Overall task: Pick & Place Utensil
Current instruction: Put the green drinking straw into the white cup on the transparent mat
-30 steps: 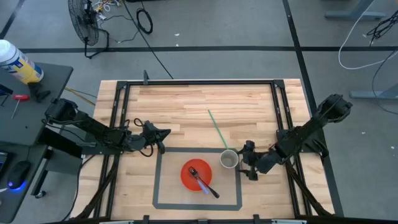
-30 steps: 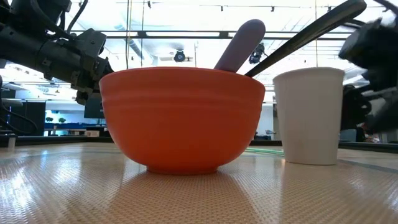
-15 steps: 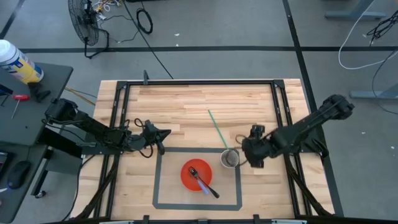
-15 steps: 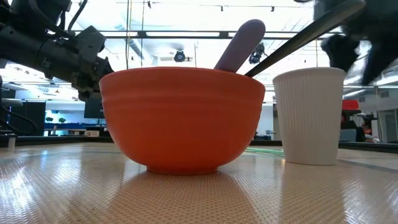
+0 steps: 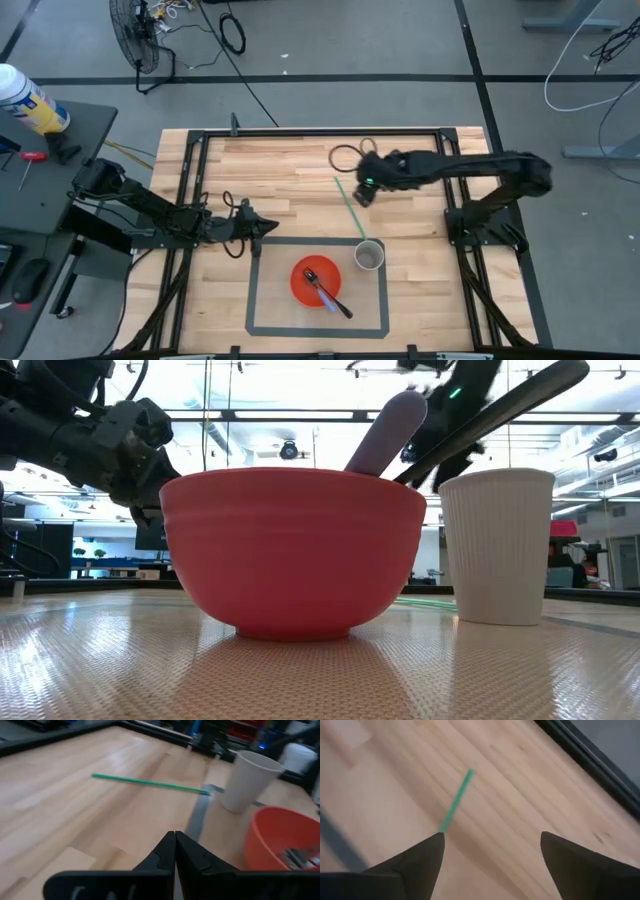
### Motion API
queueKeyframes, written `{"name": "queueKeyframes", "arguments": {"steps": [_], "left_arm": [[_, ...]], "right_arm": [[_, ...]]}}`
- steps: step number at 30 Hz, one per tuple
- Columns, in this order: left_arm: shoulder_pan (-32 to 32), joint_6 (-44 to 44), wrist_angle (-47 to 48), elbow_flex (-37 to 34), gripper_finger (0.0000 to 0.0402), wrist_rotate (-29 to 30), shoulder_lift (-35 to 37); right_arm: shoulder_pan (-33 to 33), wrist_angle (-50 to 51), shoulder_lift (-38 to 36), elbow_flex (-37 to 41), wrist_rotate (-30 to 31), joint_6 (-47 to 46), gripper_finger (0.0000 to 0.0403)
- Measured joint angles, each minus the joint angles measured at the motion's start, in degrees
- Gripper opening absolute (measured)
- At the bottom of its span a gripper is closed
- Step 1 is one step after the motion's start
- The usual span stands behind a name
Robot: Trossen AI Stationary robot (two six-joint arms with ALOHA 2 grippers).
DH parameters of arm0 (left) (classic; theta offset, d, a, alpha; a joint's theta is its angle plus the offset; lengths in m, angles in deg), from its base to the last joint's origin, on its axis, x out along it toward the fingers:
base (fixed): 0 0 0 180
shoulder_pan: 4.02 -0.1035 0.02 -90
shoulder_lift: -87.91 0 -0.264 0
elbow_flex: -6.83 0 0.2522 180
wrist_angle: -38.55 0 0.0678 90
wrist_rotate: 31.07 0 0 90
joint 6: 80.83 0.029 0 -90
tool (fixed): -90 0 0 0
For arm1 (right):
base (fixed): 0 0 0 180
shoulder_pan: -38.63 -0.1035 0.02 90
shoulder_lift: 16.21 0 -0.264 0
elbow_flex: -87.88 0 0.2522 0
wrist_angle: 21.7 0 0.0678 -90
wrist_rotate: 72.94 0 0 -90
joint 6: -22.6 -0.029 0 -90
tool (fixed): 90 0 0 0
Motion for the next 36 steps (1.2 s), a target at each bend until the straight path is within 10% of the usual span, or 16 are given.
{"name": "queueKeyframes", "arguments": {"steps": [11, 36], "left_arm": [[1.2, -2.8, 0.1, 0.0, 0.0014, -4.6, 0.0], [2.3, -2.8, 0.2, 0.0, 0.0014, -3.7, 0.0]], "right_arm": [[5.0, -12.4, 19.5, 0.1, -12.3, -5.2, 0.0300], [2.7, -15.1, 26.9, 0.1, -14.0, -9.8, 0.0143]]}}
